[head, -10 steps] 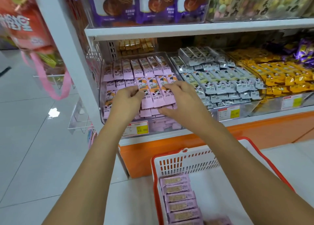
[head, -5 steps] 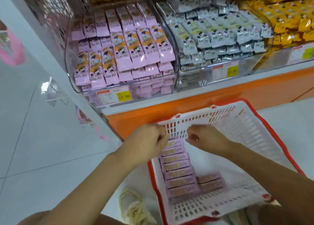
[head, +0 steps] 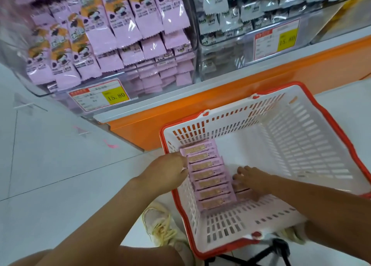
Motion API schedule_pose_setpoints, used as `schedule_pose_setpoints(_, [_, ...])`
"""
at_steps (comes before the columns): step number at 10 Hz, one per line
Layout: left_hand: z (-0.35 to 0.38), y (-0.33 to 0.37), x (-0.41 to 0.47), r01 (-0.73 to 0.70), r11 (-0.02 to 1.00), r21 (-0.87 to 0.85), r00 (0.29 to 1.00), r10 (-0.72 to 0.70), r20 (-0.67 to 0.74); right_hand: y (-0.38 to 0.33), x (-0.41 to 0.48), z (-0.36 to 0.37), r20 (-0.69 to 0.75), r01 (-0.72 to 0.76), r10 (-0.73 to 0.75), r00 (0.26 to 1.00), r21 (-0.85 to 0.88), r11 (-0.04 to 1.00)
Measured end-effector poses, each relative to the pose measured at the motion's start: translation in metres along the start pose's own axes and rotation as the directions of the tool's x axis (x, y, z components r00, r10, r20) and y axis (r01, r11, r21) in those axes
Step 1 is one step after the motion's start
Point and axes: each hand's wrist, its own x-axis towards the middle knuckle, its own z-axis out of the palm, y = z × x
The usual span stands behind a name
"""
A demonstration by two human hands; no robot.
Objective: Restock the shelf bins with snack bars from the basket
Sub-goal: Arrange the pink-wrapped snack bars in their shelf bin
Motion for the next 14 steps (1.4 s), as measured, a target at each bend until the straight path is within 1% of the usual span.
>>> schedule_pose_setpoints(1, [-0.003, -0.001, 0.004, 0.001, 1.0, -0.013, 1.0, -0.001, 0.021, 0.0, 0.001, 0.007, -0.099, 0.017, -0.025, 0.995, -0.084, 0.996])
schedule_pose_setpoints(2, [-0.005, -0.005, 0.007, 0.021, 1.0, -0.018, 1.0, -0.021, 0.022, 0.003, 0.003, 0.01, -0.17, 0.04, -0.057, 0.984, -0.101, 0.994])
schedule_pose_setpoints(3, [-0.003, -0.01, 0.01, 0.045, 0.999, -0.008, 0.998, -0.045, 0.038, 0.012, 0.0, 0.007, -0.191, 0.003, -0.044, 0.981, -0.214, 0.977])
schedule_pose_setpoints(4, [0.0, -0.014, 0.012, 0.056, 0.998, -0.012, 0.997, -0.055, 0.051, 0.02, -0.002, 0.004, -0.075, -0.054, 0.045, 0.996, -0.123, 0.991])
schedule_pose_setpoints(5, [0.002, -0.015, 0.012, 0.055, 0.998, -0.036, 0.997, -0.053, 0.055, 0.028, -0.017, -0.013, -0.08, -0.086, 0.086, 0.993, 0.004, 0.996])
schedule_pose_setpoints(6, [0.001, -0.015, 0.01, 0.061, 0.997, -0.056, 0.997, -0.058, 0.052, 0.029, -0.045, -0.03, -0.068, -0.176, 0.236, 0.969, 0.476, 0.862])
schedule_pose_setpoints(7, [-0.007, -0.011, 0.005, 0.048, 0.987, -0.152, 0.999, -0.044, 0.028, 0.02, -0.069, -0.061, -0.052, -0.087, 0.265, 0.963, 0.87, 0.485])
schedule_pose_setpoints(8, [-0.026, -0.003, -0.005, 0.024, 0.939, -0.342, 0.996, -0.053, -0.075, 0.008, -0.088, -0.1, -0.082, 0.08, 0.159, 0.984, 0.997, 0.016])
schedule_pose_setpoints(9, [-0.047, 0.006, -0.018, -0.015, 0.82, -0.572, 0.979, -0.103, -0.174, -0.016, -0.109, -0.142, -0.199, 0.133, -0.065, 0.978, 0.83, -0.542])
schedule_pose_setpoints(10, [-0.071, 0.02, -0.038, -0.112, 0.678, -0.726, 0.974, -0.069, -0.214, -0.054, -0.132, -0.181, -0.41, 0.117, -0.259, 0.874, 0.696, -0.708])
schedule_pose_setpoints(11, [-0.09, 0.034, -0.059, -0.221, 0.54, -0.812, 0.961, -0.023, -0.276, -0.082, -0.145, -0.204, -0.579, 0.072, -0.38, 0.721, 0.608, -0.791])
schedule_pose_setpoints(12, [-0.101, 0.037, -0.075, -0.29, 0.458, -0.84, 0.941, -0.024, -0.337, -0.092, -0.161, -0.228, -0.543, 0.088, -0.393, 0.742, 0.66, -0.746])
schedule_pose_setpoints(13, [-0.112, 0.027, -0.085, -0.311, 0.436, -0.844, 0.899, -0.154, -0.411, -0.094, -0.181, -0.254, -0.412, 0.289, -0.146, 0.899, 0.811, -0.509])
schedule_pose_setpoints(14, [-0.123, 0.013, -0.091, -0.35, 0.367, -0.862, 0.849, -0.264, -0.458, -0.107, -0.205, -0.278, -0.584, 0.585, 0.234, 0.778, 0.808, 0.07])
